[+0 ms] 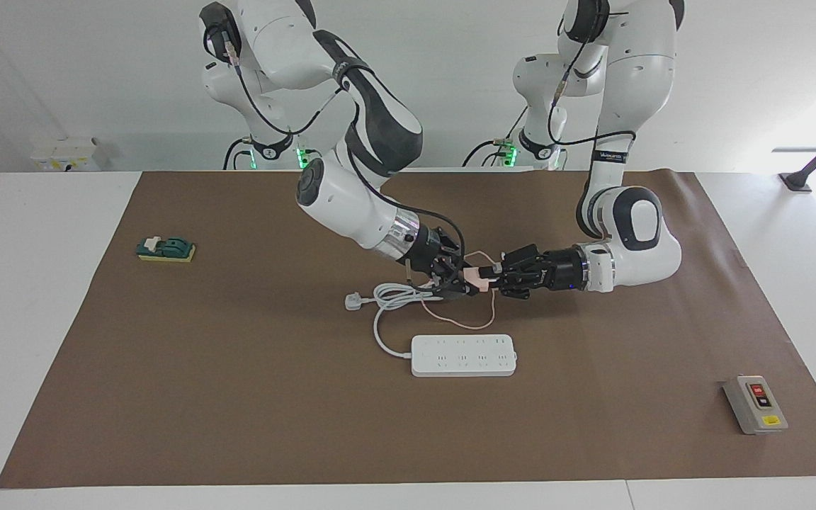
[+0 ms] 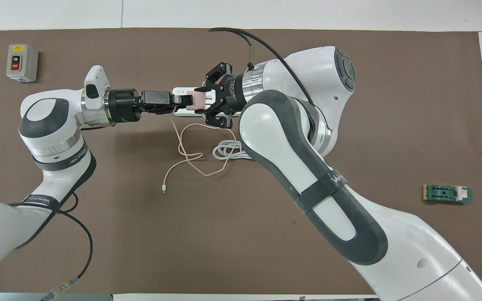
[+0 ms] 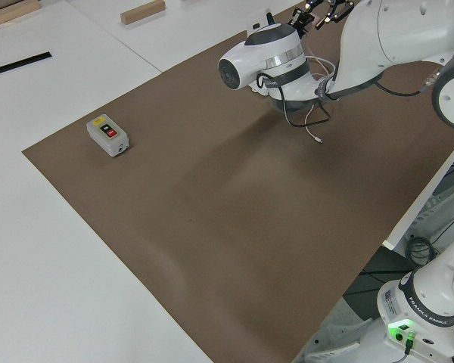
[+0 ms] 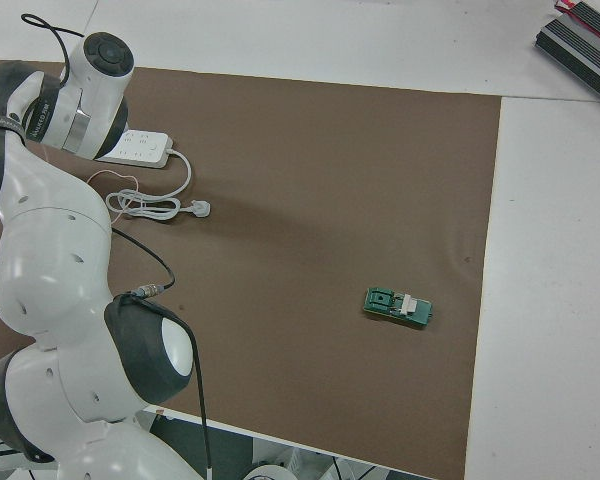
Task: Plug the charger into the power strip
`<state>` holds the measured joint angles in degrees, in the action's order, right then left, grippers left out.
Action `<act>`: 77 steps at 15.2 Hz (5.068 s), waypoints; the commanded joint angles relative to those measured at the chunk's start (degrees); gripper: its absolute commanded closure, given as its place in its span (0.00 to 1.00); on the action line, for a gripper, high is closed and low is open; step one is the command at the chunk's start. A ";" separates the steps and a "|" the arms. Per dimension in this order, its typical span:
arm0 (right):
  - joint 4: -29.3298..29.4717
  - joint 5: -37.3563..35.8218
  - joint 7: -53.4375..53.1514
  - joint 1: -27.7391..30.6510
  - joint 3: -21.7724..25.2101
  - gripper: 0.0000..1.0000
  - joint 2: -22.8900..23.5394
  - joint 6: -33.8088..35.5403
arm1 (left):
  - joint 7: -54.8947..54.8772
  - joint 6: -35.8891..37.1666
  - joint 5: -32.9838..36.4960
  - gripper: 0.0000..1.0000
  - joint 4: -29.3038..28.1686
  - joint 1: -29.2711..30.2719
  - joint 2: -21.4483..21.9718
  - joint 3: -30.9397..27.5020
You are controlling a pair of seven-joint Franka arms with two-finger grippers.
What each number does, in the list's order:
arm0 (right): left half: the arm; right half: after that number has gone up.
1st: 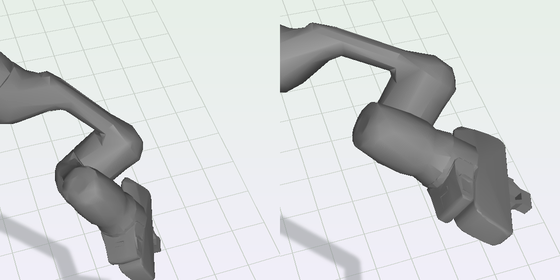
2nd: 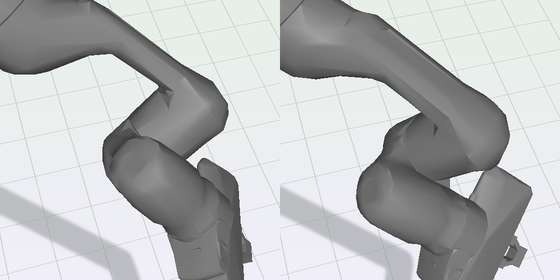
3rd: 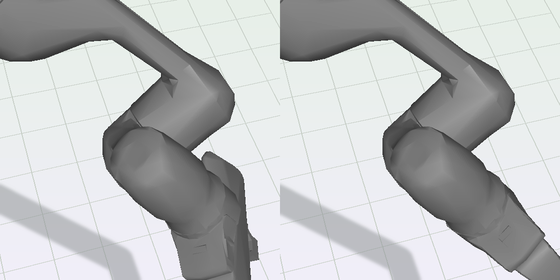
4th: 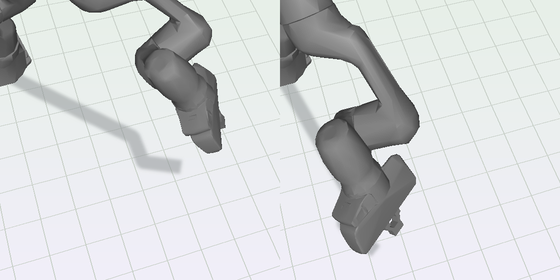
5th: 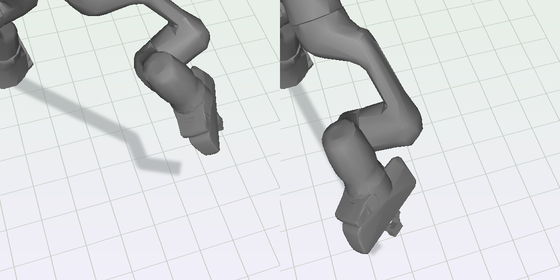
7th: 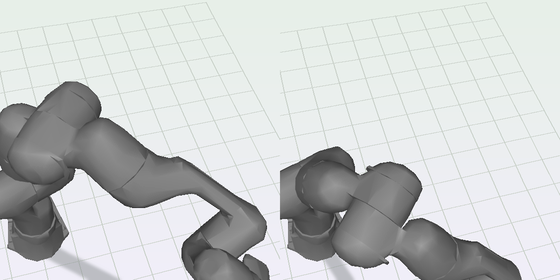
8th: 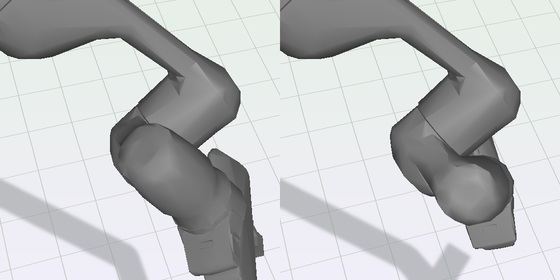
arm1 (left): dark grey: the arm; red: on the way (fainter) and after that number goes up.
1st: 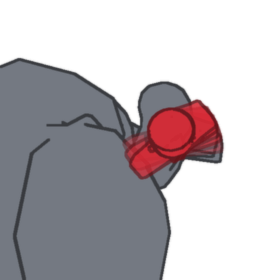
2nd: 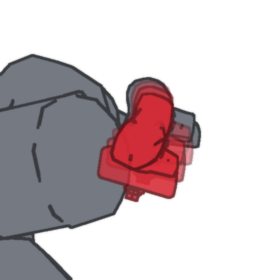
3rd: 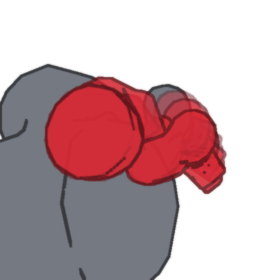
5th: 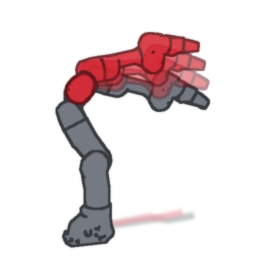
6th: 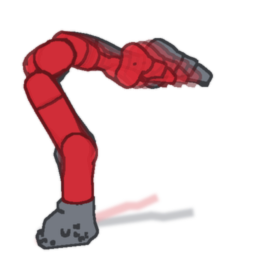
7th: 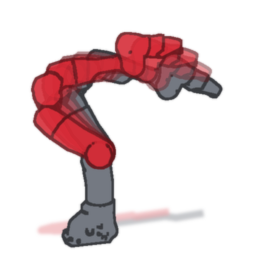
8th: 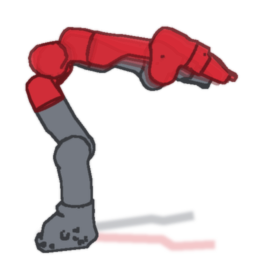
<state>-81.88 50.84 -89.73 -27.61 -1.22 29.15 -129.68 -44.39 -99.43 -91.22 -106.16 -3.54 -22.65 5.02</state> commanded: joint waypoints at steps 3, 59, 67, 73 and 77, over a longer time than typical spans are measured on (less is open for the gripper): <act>1.11 -0.48 -1.41 0.54 0.16 0.00 0.39 0.56 | 0.79 -0.59 0.85 1.00 0.95 0.29 1.73 -0.54; -11.99 -52.86 92.37 31.30 0.25 0.00 -33.10 40.99 | 149.46 -3.04 91.48 1.00 28.74 -8.92 -3.89 -0.72; -12.08 -52.51 92.46 32.00 -0.01 0.00 -33.28 42.22 | 160.03 -4.17 92.27 1.00 28.10 -16.23 -7.31 -0.80; -12.08 -51.54 92.46 32.09 -0.01 0.00 -33.28 42.31 | 160.84 -6.83 93.84 1.00 28.73 -16.23 -9.25 -0.89; -11.99 -50.49 92.46 32.09 0.08 0.00 -33.28 42.58 | 162.69 -9.02 94.64 1.00 28.73 -16.23 -10.39 -0.89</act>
<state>-93.29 -1.12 1.66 3.10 -0.40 -3.54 -87.67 116.40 -107.05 1.73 -78.40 -19.40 -31.57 4.43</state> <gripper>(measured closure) 0.000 0.687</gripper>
